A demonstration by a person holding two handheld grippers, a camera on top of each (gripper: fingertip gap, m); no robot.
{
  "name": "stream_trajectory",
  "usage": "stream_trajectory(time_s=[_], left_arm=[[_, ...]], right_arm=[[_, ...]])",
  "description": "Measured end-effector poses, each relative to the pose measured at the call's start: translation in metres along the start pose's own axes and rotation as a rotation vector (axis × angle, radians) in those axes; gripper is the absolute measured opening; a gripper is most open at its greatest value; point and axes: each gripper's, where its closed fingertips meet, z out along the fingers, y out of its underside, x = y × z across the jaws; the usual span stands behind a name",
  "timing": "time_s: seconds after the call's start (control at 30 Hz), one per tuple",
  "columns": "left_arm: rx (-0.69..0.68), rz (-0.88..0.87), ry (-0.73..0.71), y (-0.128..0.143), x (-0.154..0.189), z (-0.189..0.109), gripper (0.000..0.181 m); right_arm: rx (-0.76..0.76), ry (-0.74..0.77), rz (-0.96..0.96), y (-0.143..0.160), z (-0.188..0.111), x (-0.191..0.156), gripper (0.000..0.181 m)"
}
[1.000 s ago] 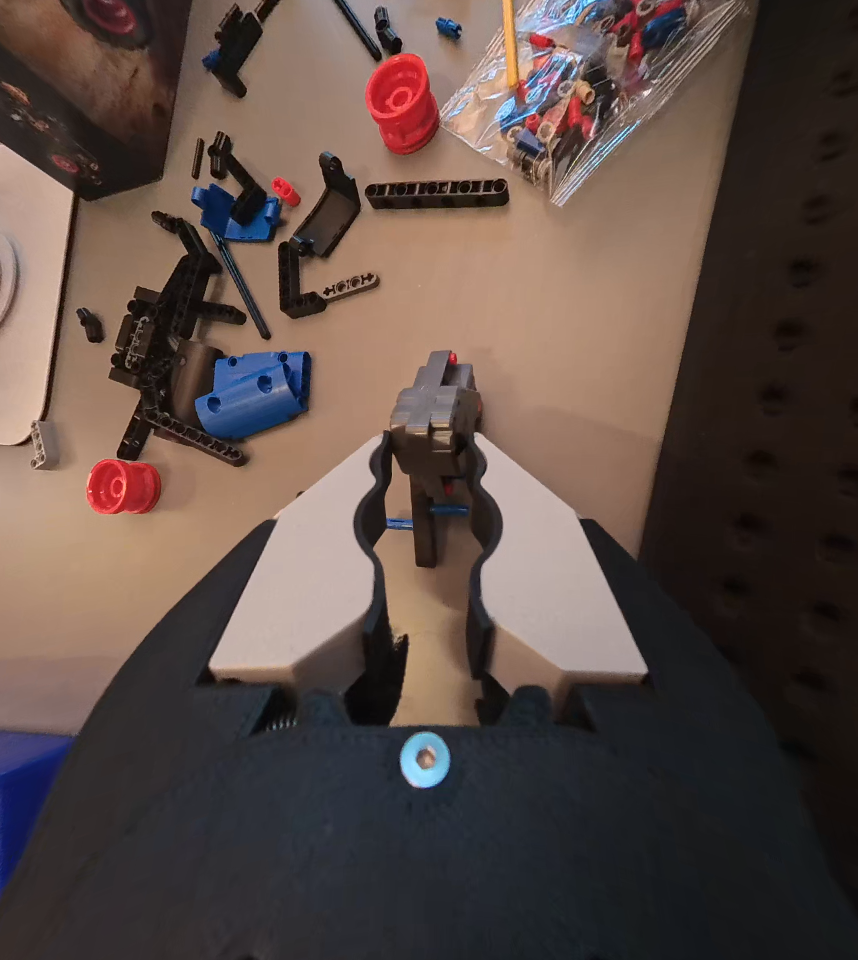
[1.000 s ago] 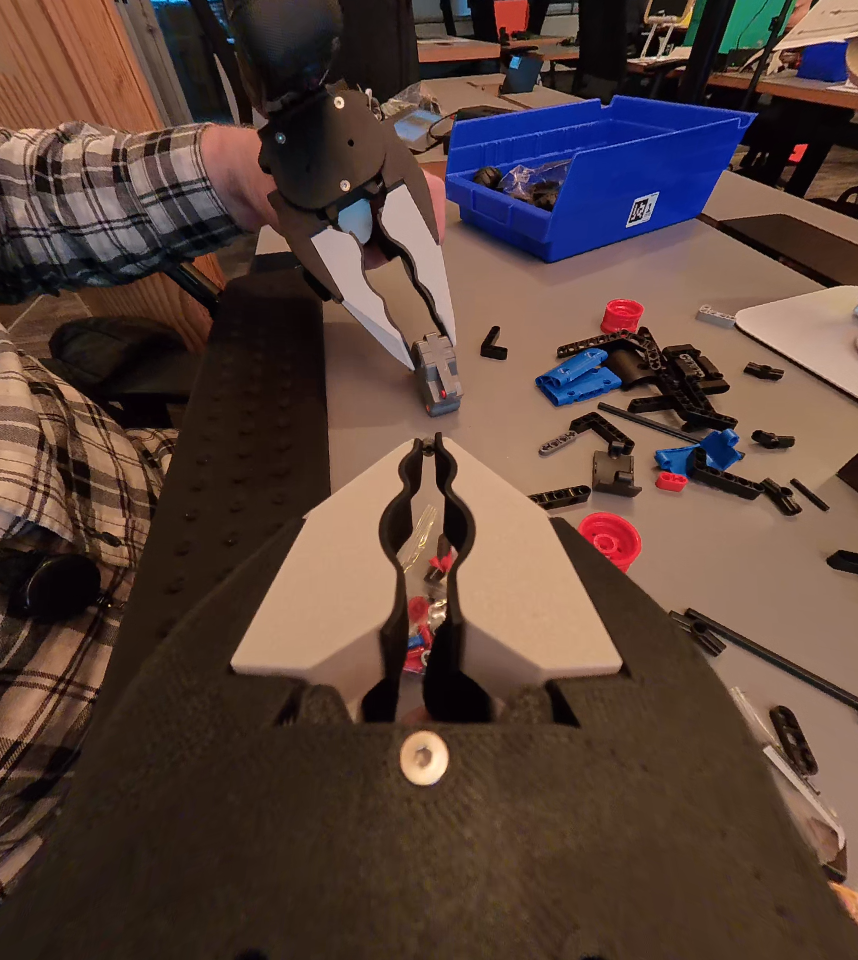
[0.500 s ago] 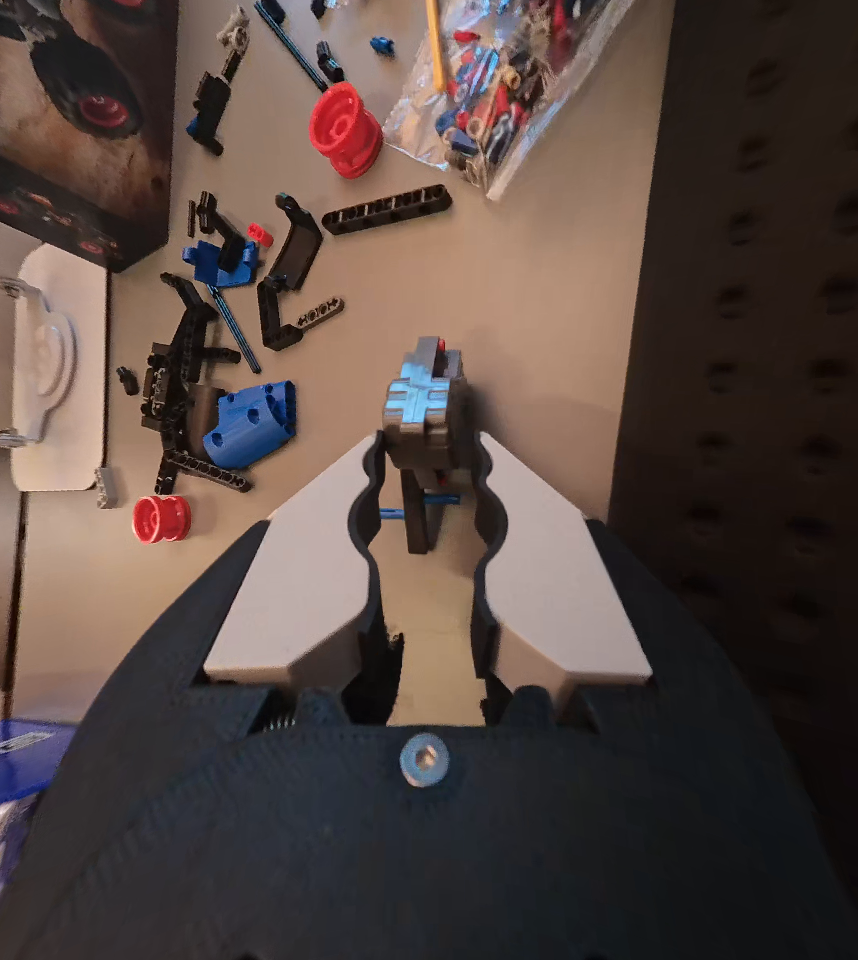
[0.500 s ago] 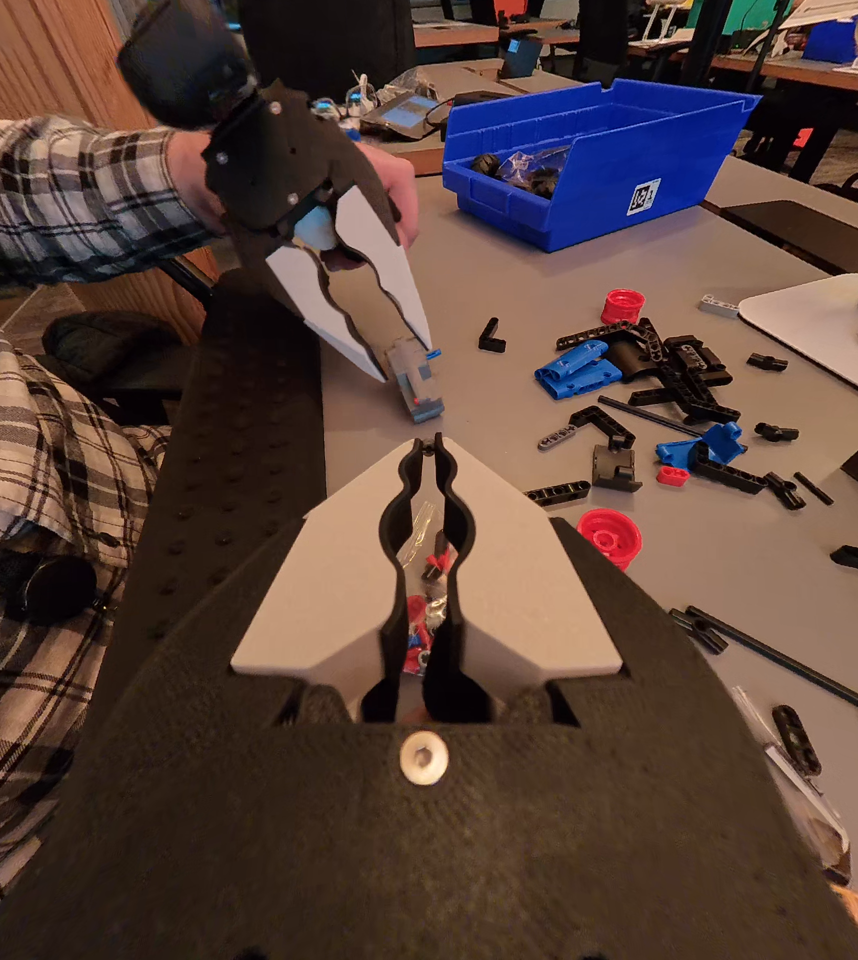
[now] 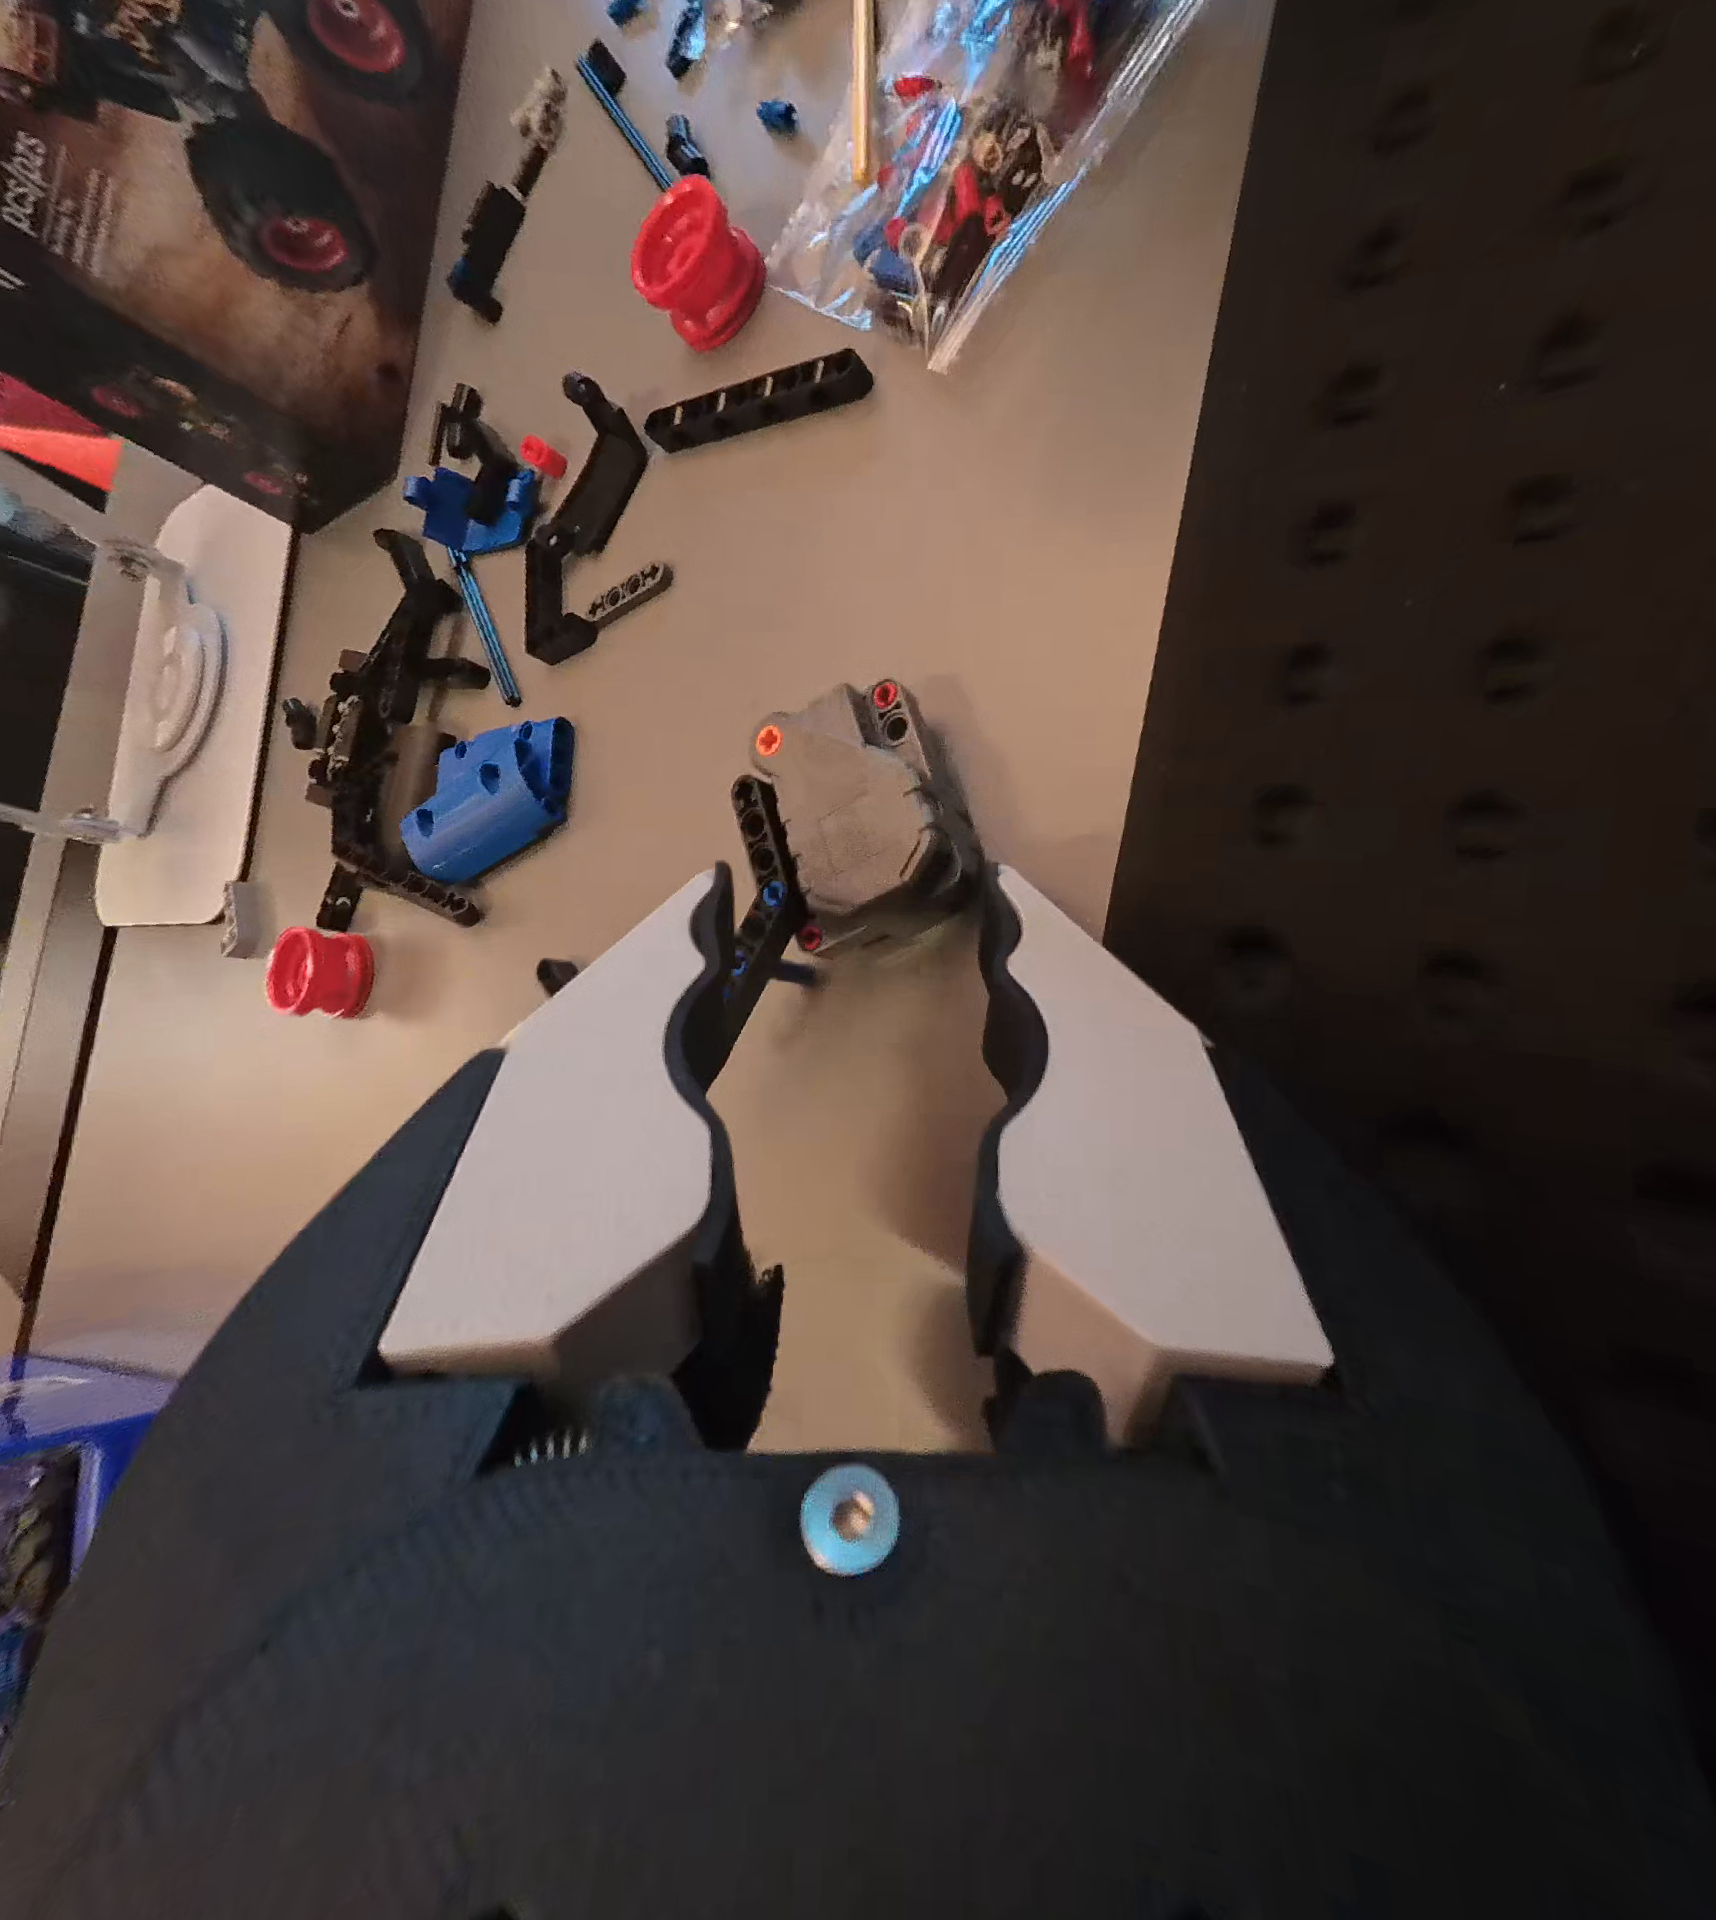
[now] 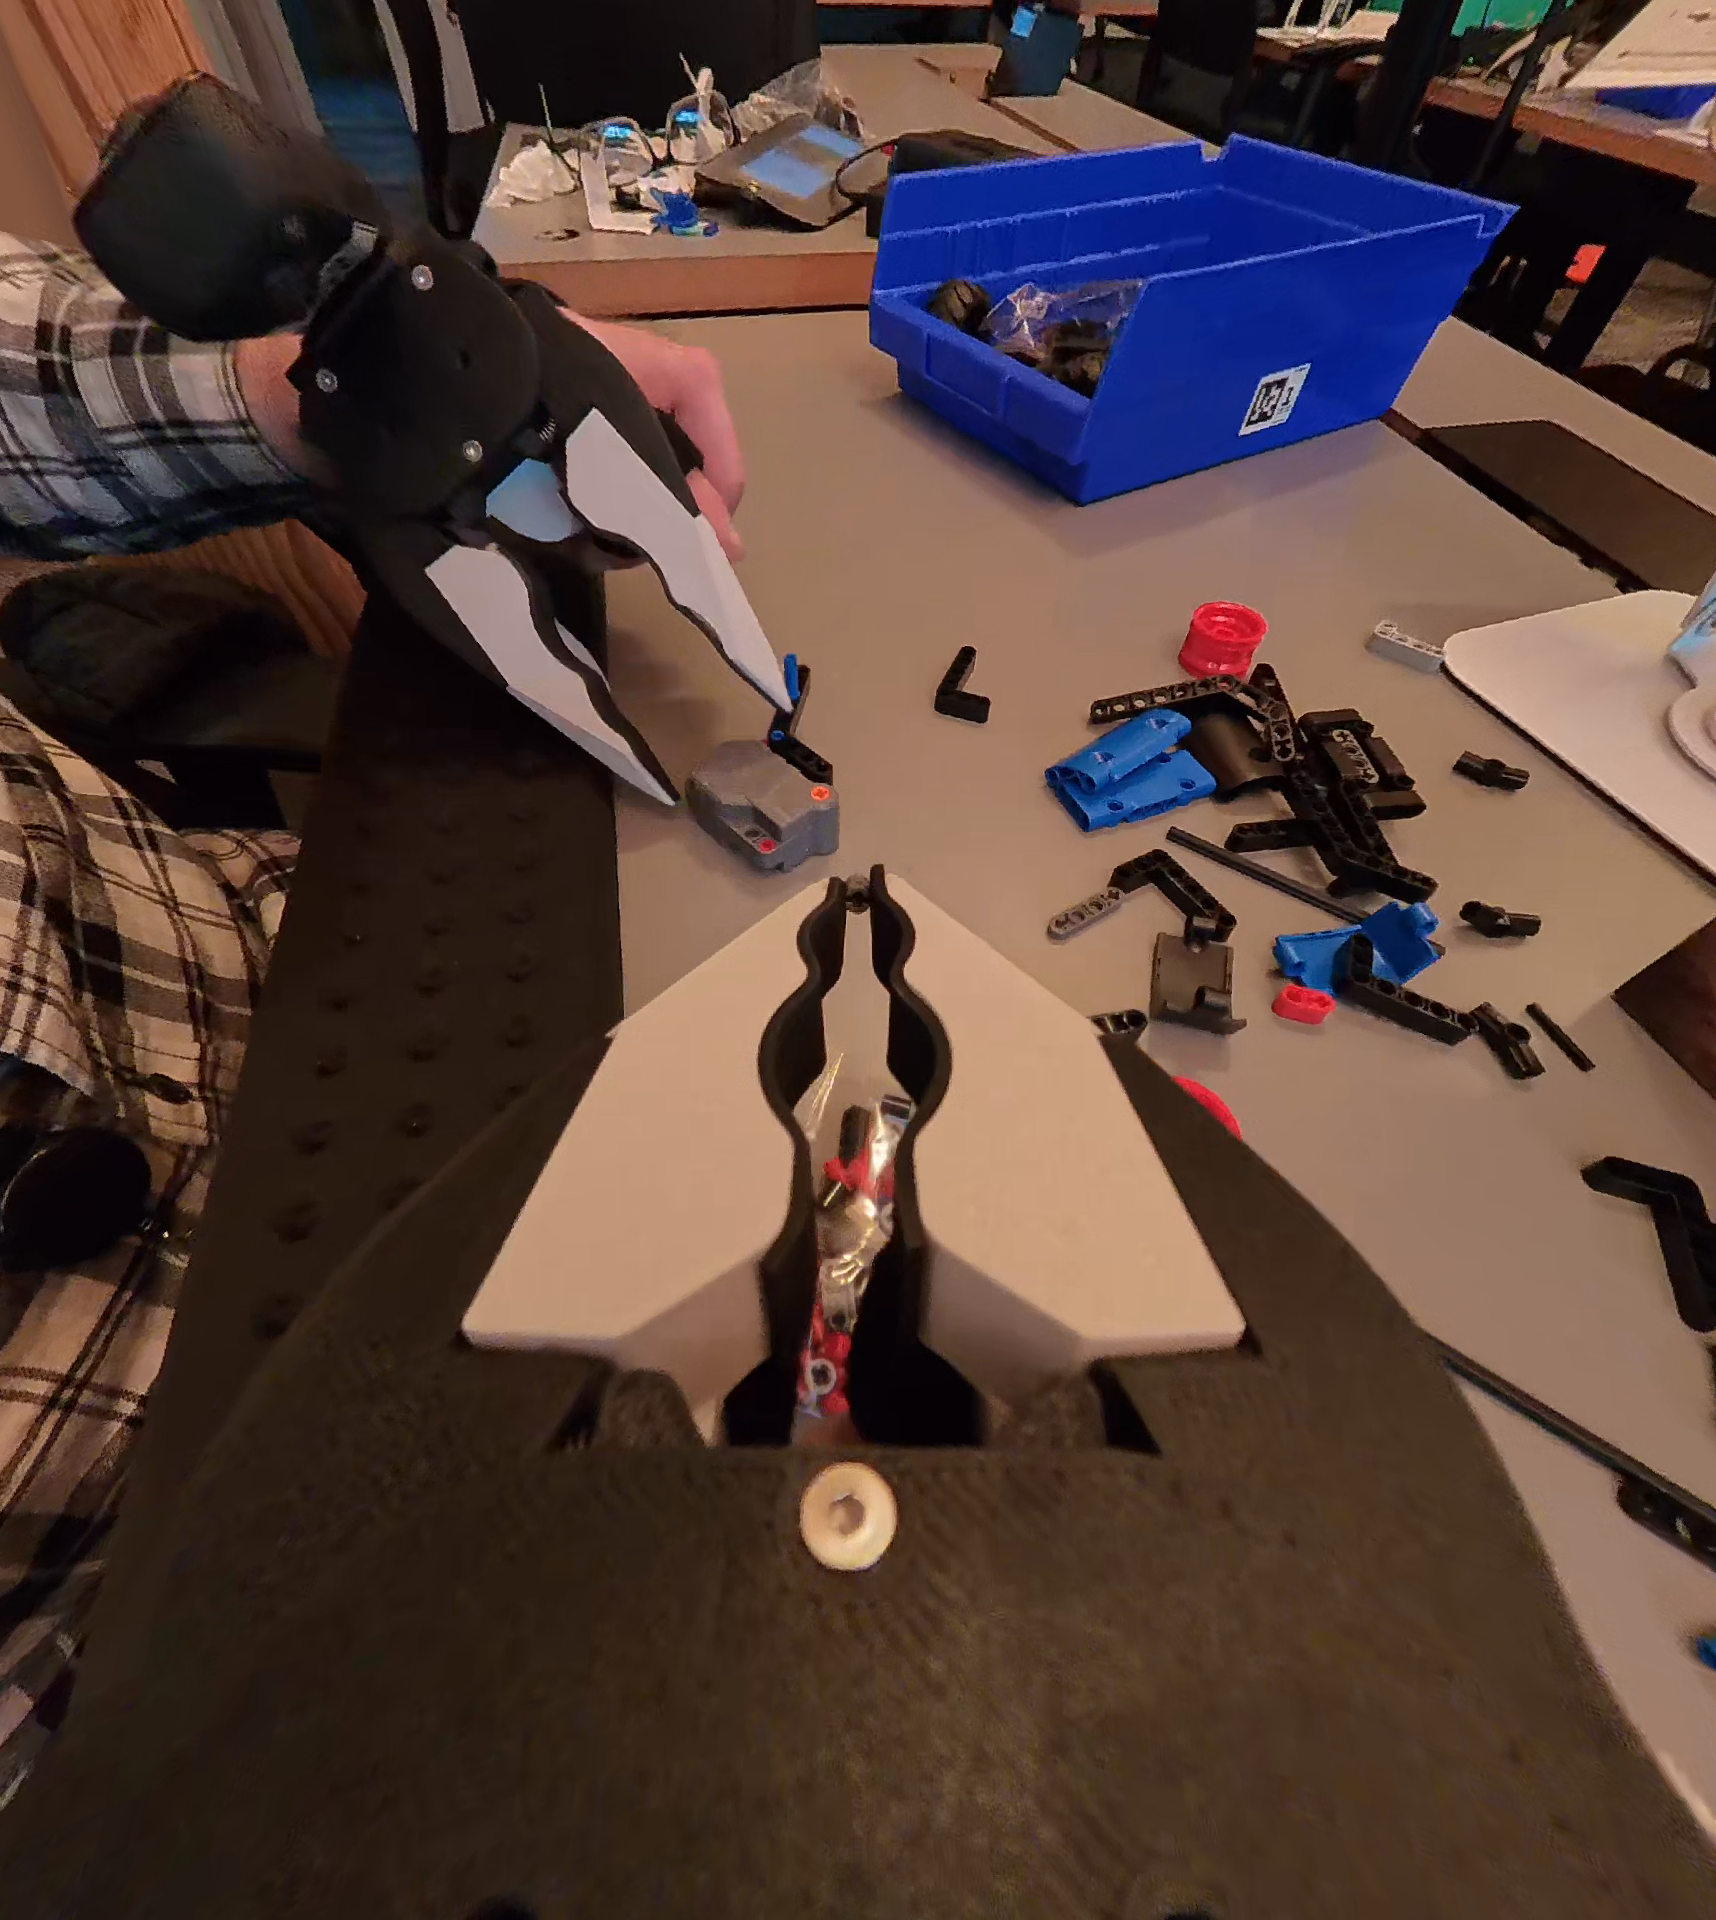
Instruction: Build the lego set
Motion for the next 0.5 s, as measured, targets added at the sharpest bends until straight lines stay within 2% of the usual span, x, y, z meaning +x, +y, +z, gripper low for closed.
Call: stream_trajectory(time_s=[0.23,0.37,0.5], left_arm=[[-0.007,-0.126,-0.050,0.011,-0.003,-0.014,0.034],[0.005,-0.154,-0.092,0.004,-0.002,-0.012,0.025],[0.030,-0.174,-0.117,-0.010,-0.003,-0.007,0.028]], right_arm=[[-0.062,-0.024,-0.043,-0.018,0.021,-0.002,0.002],[-0.130,-0.084,-0.089,-0.028,0.054,-0.002,0.002],[-0.206,-0.183,-0.141,-0.036,0.095,-0.006,0.002]])
